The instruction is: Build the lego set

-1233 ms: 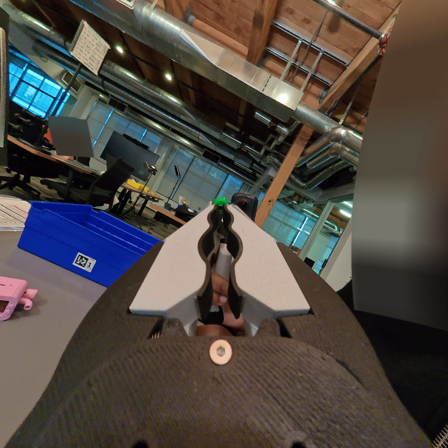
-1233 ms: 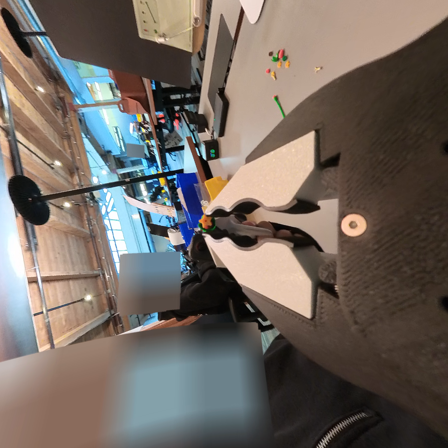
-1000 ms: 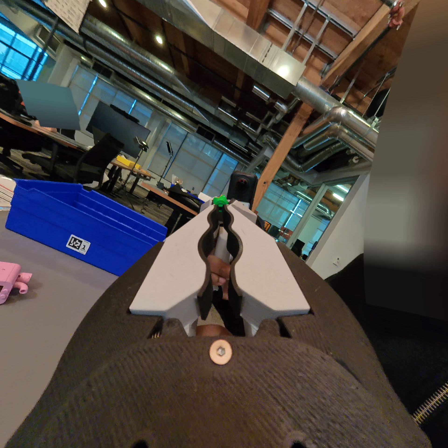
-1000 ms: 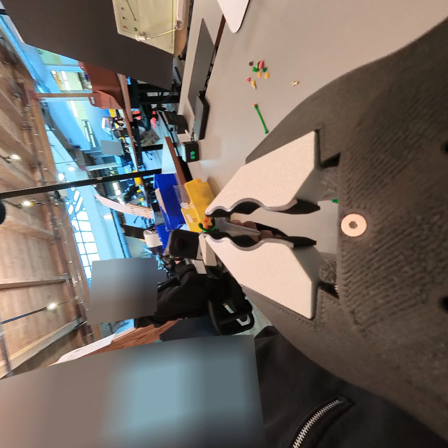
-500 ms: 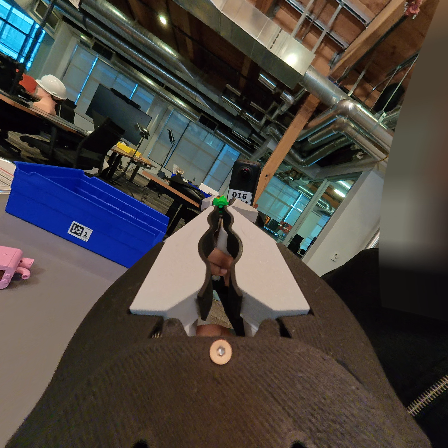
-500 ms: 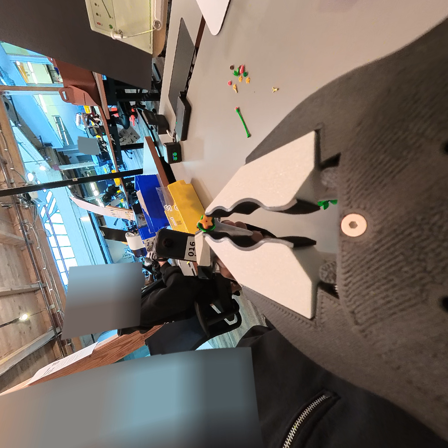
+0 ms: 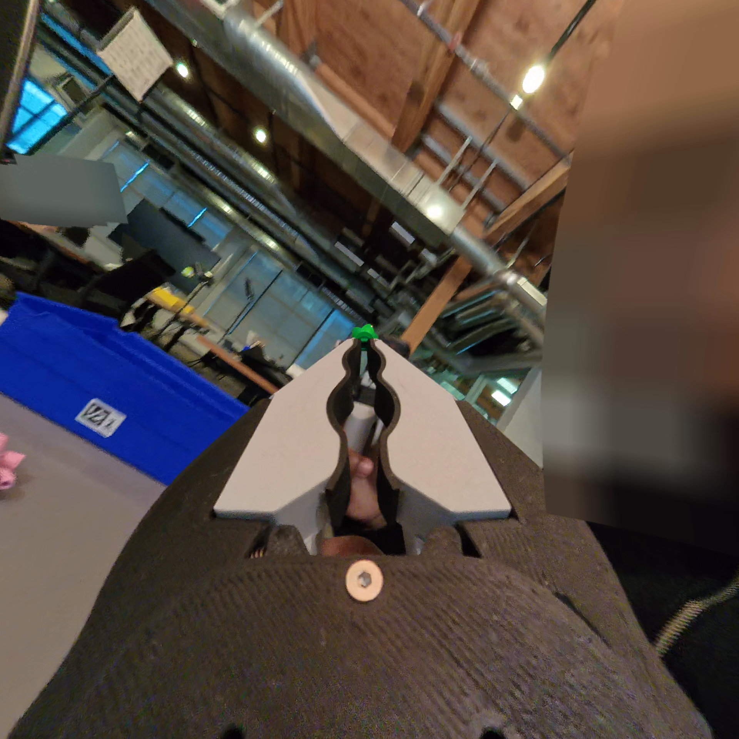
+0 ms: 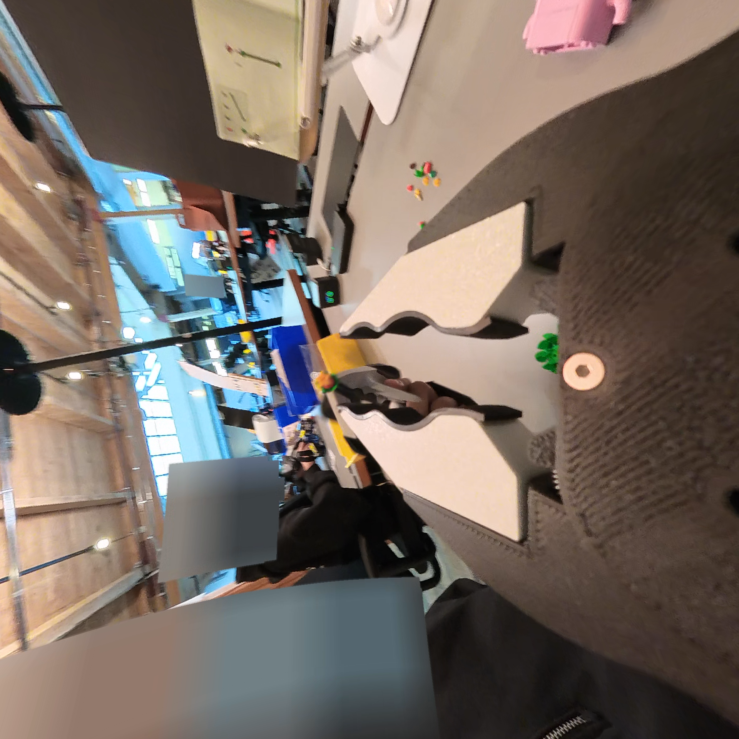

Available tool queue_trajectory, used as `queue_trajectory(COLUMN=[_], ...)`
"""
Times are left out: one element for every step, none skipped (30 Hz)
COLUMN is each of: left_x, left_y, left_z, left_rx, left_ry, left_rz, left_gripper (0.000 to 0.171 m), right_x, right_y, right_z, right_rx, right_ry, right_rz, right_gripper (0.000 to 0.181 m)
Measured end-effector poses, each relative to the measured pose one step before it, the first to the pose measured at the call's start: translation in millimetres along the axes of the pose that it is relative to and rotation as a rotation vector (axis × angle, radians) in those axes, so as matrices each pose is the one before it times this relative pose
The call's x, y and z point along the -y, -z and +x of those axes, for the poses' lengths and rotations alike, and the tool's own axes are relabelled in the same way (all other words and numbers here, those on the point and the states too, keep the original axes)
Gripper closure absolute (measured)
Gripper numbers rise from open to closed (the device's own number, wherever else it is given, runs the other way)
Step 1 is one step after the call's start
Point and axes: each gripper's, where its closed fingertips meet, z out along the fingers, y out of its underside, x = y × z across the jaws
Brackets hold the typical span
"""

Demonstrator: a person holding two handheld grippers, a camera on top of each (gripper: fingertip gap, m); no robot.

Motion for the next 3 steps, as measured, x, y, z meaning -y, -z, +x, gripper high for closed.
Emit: queue_trajectory(left_x=[6.62, 5.72, 3.15], left_y=[3.69, 3.27, 2.22], left_z=[1.66, 2.07, 0.37], left_rx=[-0.0400, -0.0391, -0.0187], left_ry=[0.0399, 0.0353, 0.0185], left_rz=[0.04028, 0.03570, 0.01991], left_gripper=[0.171, 0.171, 0.171], right_x=[1.37, 0.98, 0.00], right_y=[1.25, 0.55, -0.40], right_z=[0.49, 0.01, -0.55], right_rx=[0.0002, 0.0017, 0.0042], right_ry=[-0.0002, -0.0024, -0.0044], right_rz=[0.0140, 0.0104, 0.0054], right_gripper=[0.151, 0.151, 0.150])
